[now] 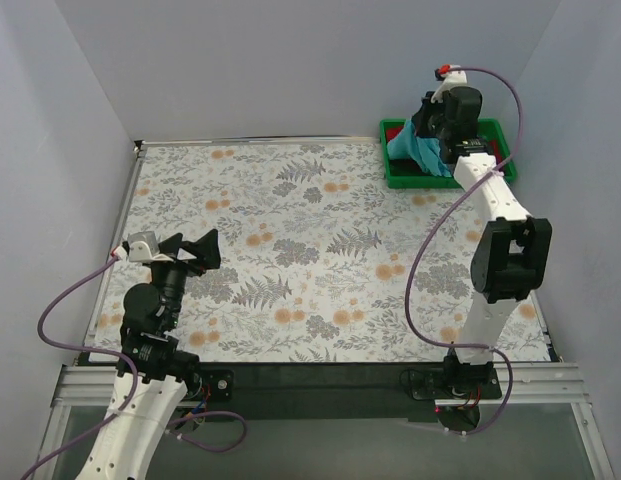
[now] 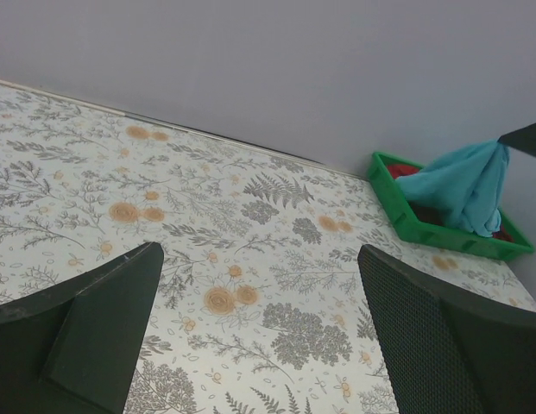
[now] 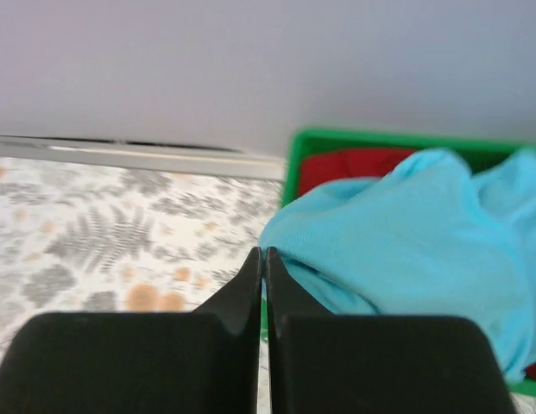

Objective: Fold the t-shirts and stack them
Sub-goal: Grab the tshirt from the pile, then move the tshirt to the center of the board, then flatten the tshirt out

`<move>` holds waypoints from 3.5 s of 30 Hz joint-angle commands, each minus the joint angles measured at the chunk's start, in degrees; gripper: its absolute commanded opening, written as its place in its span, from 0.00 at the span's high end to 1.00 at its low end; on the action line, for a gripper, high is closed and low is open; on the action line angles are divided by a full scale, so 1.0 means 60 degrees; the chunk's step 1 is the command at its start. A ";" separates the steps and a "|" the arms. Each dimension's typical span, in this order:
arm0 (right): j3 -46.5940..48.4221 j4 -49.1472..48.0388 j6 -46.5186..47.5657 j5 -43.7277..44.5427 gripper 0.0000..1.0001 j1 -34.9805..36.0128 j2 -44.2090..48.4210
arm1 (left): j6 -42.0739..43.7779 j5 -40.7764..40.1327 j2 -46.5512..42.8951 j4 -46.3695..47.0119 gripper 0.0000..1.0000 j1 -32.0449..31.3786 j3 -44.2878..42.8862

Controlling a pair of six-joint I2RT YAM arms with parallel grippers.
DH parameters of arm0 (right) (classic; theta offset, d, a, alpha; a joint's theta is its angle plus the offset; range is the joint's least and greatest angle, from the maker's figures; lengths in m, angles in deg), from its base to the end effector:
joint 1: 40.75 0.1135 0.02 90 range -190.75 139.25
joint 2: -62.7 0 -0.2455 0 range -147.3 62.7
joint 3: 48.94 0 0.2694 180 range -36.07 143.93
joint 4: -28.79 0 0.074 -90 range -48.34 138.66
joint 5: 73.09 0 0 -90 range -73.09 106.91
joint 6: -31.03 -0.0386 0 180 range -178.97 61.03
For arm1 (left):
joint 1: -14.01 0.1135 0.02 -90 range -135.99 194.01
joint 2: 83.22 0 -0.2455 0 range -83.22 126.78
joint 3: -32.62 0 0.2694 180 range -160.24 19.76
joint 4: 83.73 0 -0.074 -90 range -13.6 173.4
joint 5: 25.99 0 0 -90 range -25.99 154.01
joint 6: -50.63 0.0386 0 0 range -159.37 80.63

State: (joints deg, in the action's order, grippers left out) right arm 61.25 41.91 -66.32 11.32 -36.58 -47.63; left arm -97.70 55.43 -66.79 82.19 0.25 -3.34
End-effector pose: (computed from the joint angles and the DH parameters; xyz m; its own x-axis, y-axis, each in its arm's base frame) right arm 0.4826 0.0390 0.3173 -0.2482 0.1096 -0.9625 -0.1363 0.9797 0.1467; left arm 0.1471 -0.0301 0.2837 -0.0290 -0.8593 -0.5106 0.1263 0.5036 -0.8547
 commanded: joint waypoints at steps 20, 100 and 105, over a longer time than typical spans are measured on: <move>-0.5084 0.1452 -0.1031 0.0639 0.33 0.3554 0.4983 | -0.0634 0.2203 0.1917 -0.0354 0.12 -0.0080 -0.0414; -0.8865 -0.0468 -0.0298 -0.0141 0.74 0.5693 0.3050 | -0.1852 -0.0518 0.7853 -0.5642 1.00 -0.1413 -0.5863; -0.8925 -0.0057 -0.0020 0.2173 0.99 0.5664 0.3839 | -0.1574 -0.0986 0.7532 -0.5818 1.00 -0.1165 -0.6141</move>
State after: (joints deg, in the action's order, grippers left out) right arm 7.61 39.61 -68.29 13.42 -2.44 -28.57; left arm -109.50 52.88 -18.45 48.57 -7.77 -37.63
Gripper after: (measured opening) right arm 0.030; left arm 0.030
